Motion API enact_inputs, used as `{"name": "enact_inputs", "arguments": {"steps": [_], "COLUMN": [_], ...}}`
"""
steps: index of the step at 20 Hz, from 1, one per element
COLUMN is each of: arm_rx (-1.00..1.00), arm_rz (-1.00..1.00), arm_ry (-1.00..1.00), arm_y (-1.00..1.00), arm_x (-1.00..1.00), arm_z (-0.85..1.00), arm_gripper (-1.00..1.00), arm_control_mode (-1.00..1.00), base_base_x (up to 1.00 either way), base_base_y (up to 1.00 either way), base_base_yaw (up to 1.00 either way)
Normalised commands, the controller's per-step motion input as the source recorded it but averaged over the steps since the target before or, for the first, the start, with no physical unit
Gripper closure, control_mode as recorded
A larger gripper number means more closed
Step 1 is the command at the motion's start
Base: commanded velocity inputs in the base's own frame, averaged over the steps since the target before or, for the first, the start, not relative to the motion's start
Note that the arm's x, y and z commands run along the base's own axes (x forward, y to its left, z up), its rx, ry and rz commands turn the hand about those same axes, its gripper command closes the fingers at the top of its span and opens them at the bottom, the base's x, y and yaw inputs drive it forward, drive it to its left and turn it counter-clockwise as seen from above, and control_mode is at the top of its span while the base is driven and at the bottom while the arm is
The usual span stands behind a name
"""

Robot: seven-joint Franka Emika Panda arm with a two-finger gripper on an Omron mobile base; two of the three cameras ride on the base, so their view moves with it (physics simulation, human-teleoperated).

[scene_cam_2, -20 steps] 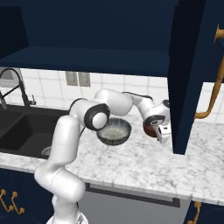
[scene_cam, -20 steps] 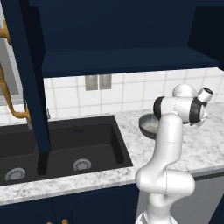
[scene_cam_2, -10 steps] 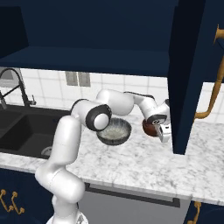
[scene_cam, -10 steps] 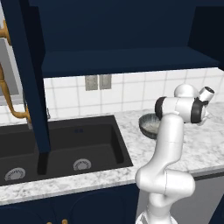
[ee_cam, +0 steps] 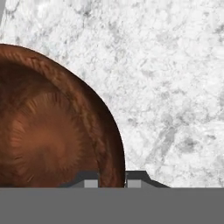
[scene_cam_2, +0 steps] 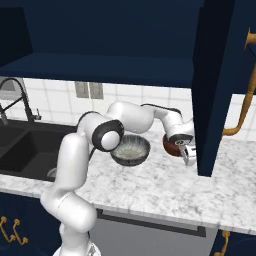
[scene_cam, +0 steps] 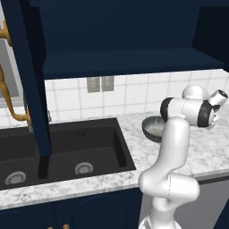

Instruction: Pick up the bowls on the counter and stack them on top of one another in the open cabinet. Place the smaller bowl on top of the larger bowl.

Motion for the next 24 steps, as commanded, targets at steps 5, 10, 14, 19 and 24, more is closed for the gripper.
{"name": "enact_inputs", "arguments": {"steps": [5,10,14,19,24], "arm_rx": [0.0,0.0,-0.01,-0.06,-0.04], "arm_rz": [0.0,-0.03,0.0,0.04,0.02], "arm_ry": [-0.25,-0.14,0.03,0.03,0.0], "arm_y": [0.1,0.1,0.3,0.95,0.75], "arm_x": [-0.6,-0.65,-0.58,-0.24,-0.02], "arm_z": [0.38,0.8,0.76,0.11,0.65], "arm_gripper": [1.0,1.0,1.0,1.0,1.0], "arm_control_mode": [-1.0,-1.0,-1.0,-1.0,-1.0], "base_base_x": [0.0,0.0,0.0,0.0,0.0], "base_base_y": [0.0,0.0,0.0,0.0,0.0], "base_base_yaw": [0.0,0.0,0.0,0.0,0.0]}}
